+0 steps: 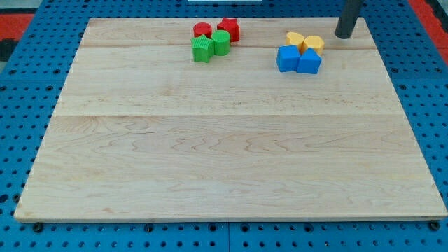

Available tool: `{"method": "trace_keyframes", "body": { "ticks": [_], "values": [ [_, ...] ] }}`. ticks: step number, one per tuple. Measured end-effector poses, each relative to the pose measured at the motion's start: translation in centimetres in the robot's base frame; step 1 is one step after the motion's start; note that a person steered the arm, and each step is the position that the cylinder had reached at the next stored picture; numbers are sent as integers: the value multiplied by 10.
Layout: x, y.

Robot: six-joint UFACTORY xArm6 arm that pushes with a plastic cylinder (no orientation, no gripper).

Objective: Separate the yellow blocks from each other

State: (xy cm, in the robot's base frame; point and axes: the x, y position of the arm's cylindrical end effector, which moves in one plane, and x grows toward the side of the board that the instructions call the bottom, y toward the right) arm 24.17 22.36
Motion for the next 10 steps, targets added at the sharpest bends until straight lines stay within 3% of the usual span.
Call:
{"method": "trace_keyframes", "body": {
  "ticks": [4, 6, 7, 10],
  "values": [
    [26, -66],
    [41, -146],
    [11, -139],
    [95, -310]
  ]
}}
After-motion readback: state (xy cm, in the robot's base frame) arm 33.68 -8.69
